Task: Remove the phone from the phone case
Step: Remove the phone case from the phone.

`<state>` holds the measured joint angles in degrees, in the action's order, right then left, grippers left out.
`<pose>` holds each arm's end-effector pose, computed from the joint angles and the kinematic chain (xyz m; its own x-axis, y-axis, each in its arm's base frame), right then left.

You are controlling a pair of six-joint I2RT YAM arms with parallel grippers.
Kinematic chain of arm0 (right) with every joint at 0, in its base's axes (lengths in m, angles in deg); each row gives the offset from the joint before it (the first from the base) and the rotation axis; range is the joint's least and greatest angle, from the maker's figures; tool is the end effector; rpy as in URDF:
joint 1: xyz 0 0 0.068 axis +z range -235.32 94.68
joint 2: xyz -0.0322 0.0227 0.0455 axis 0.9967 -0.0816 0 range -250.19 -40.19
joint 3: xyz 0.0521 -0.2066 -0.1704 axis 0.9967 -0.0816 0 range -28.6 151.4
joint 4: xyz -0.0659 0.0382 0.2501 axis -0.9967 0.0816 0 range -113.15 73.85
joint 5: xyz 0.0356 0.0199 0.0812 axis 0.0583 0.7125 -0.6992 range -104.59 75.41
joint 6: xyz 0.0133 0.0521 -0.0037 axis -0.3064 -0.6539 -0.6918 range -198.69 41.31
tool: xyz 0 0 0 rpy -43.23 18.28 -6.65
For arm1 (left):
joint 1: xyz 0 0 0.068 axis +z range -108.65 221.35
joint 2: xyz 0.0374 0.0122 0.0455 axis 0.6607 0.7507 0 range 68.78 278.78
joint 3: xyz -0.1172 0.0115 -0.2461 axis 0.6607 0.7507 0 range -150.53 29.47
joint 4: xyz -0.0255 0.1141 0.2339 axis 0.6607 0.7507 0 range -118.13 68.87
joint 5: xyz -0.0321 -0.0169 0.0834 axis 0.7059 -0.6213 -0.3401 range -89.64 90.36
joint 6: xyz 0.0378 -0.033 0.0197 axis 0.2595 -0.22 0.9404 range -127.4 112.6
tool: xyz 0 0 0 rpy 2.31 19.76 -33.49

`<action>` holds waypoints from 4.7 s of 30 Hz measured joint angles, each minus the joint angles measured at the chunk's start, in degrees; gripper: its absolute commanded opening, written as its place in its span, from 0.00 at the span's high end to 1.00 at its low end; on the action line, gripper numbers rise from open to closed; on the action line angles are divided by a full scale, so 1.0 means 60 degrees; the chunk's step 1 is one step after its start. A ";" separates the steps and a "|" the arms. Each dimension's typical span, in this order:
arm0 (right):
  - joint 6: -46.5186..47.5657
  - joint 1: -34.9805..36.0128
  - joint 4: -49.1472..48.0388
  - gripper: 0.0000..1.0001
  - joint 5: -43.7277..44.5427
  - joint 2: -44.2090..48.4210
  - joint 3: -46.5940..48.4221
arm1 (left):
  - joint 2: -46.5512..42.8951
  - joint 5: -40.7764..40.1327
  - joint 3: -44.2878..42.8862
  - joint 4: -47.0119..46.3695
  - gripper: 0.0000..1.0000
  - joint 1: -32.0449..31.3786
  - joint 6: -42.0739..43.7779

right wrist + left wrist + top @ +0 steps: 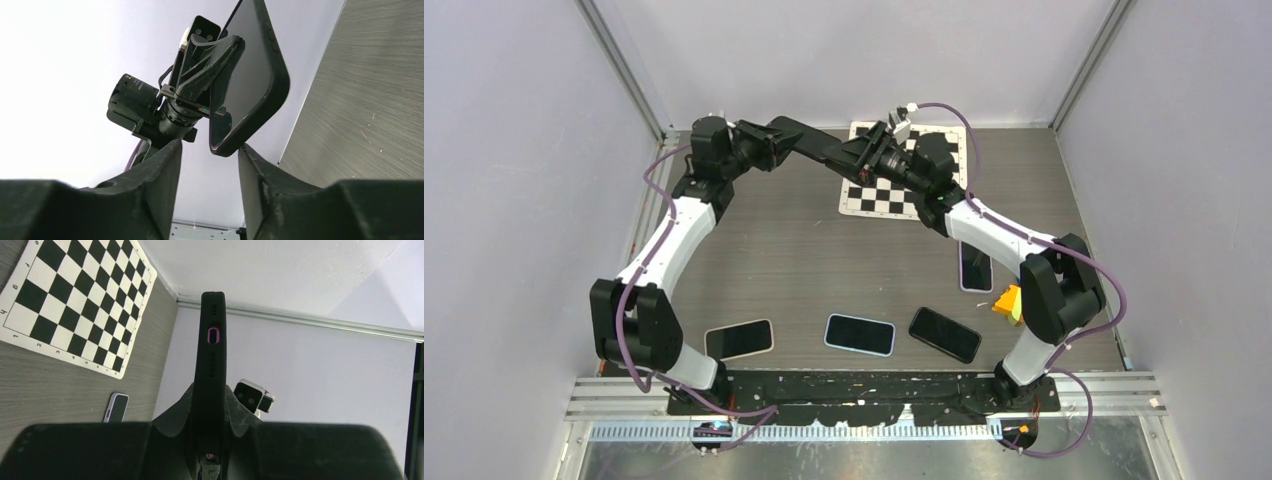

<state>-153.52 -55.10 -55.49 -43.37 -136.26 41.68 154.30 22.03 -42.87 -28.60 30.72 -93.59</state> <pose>0.3362 0.2157 0.3355 -0.7988 0.5138 -0.3131 -0.3187 0.0800 0.9445 0.3476 -0.0787 0.3557 -0.5387 -0.8424 0.0163 -0.1809 0.0967 -0.9787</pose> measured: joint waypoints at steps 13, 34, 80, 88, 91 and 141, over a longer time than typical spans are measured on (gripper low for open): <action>-0.0058 0.0011 -0.0554 0.66 -0.0667 -0.0106 -0.0280 | -0.0674 0.0353 0.1002 -0.1064 1.00 0.0069 -0.0069; 0.3585 0.0317 0.1978 0.86 -0.1319 0.0809 0.0273 | -0.1188 0.1166 0.1169 0.0164 1.00 0.0124 -0.1388; 0.2339 0.0659 -0.0641 0.62 -0.0430 0.0678 -0.1231 | -0.1188 0.1355 0.1169 0.1475 1.00 0.0084 -0.1854; 0.2371 0.0707 -0.0313 0.80 -0.0058 0.0714 -0.1064 | -0.1188 0.1126 0.1388 0.0805 1.00 0.0106 -0.2237; 0.3115 0.0718 0.0091 0.86 0.0087 0.0783 -0.0900 | -0.1188 0.1086 0.1435 0.0681 1.00 0.0106 -0.2386; 0.4058 -0.0780 0.1800 0.64 -0.4703 0.1610 -0.0226 | -0.1027 0.5508 0.0874 -0.2827 1.00 0.0579 0.2346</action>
<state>-129.17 -59.78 -44.69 -71.59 -126.60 40.33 148.13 55.08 -37.62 -45.56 34.19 -79.51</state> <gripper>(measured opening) 0.446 0.158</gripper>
